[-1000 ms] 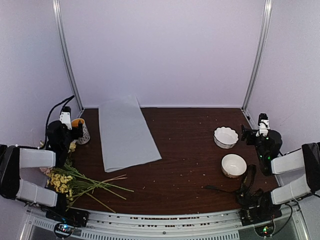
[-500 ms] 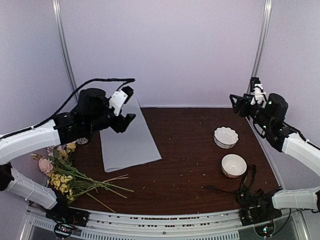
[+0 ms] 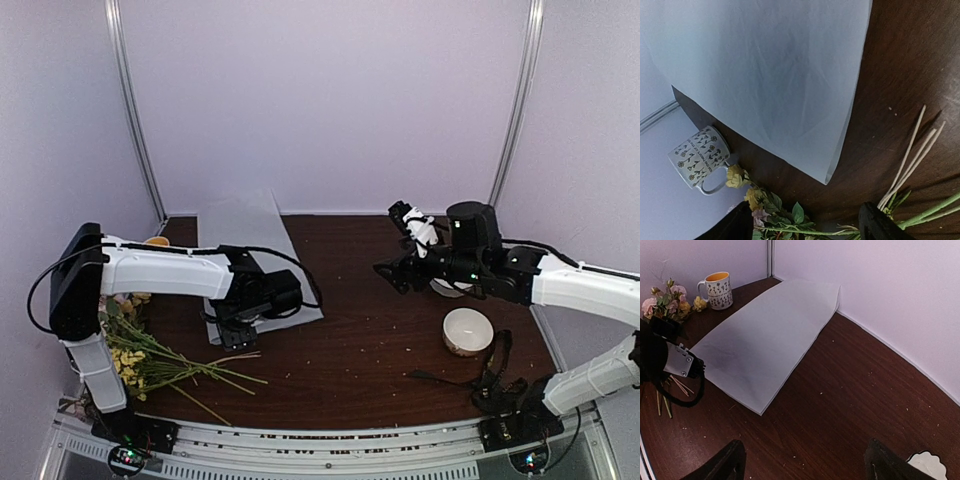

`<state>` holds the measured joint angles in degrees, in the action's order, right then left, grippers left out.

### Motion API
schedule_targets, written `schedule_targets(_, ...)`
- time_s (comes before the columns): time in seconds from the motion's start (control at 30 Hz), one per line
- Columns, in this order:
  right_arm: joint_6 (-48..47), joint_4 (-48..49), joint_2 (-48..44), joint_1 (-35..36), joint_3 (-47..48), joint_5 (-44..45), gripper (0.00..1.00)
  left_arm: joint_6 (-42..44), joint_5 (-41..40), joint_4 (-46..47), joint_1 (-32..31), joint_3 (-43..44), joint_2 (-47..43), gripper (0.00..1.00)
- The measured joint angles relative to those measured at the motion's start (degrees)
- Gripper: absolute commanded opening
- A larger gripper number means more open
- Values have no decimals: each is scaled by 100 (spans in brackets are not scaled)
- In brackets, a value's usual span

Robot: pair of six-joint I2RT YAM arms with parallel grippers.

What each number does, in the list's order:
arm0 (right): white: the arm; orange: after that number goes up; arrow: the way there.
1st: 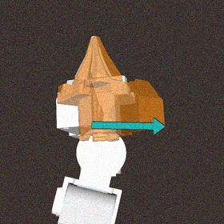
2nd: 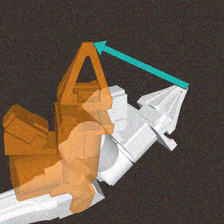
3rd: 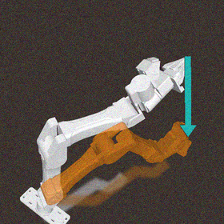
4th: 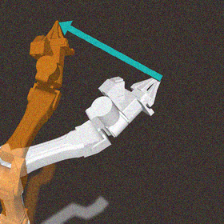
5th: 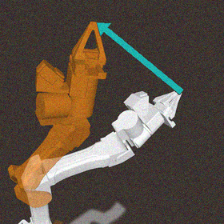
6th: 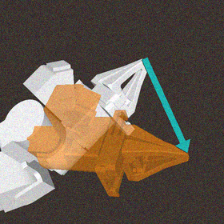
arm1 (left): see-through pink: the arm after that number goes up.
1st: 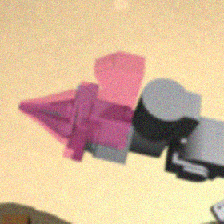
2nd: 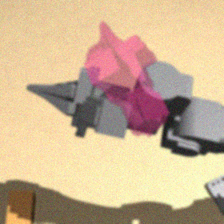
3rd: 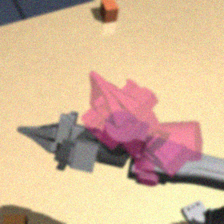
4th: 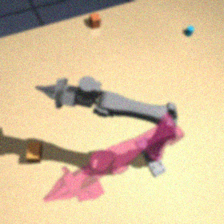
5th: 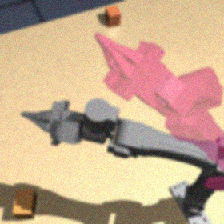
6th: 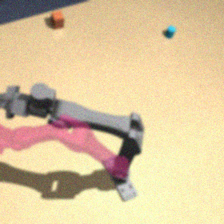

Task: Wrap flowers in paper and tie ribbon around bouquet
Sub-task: Pick up the folded wrapping paper from the center of the board.

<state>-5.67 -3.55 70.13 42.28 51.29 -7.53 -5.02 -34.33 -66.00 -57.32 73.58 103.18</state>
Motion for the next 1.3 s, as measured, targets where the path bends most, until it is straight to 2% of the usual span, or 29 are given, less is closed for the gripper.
schedule_targets(0.1, -48, -142, 87, 72, 0, 26, 84, -31, -98, -170, 109, -87, 181, 72)
schedule_targets(0.33, -96, -175, 61, 103, -4, 192, 85, 9, 52, 57, 461, -601, 455, 76)
schedule_targets(0.6, -146, -136, 46, 105, -17, 317, 85, 42, -216, 669, 525, -667, 616, 56)
schedule_targets(0.9, -142, -136, 46, 111, -17, 328, 85, 247, -503, 1381, 737, -691, 697, 52)
schedule_targets(0.93, -142, -136, 46, 111, -17, 332, 85, 295, -511, 1440, 743, -708, 741, 50)
schedule_targets(1.03, -142, -136, 46, 111, -17, 341, 85, 378, -673, 1519, 745, -754, 776, 33)
schedule_targets(1.07, -142, -138, 46, 111, -17, 341, 85, 404, -686, 1567, 745, -765, 787, 26)
schedule_targets(1.13, -142, -138, 46, 111, -17, 341, 85, 437, -726, 1698, 748, -774, 828, 4)
schedule_targets(1.17, -138, -138, 46, 111, -17, 343, 85, 398, -750, 1755, 748, -776, 833, 0)
schedule_targets(1.3, -90, -138, 44, 116, -17, 376, 86, 361, -922, 2031, 745, -826, 774, 0)
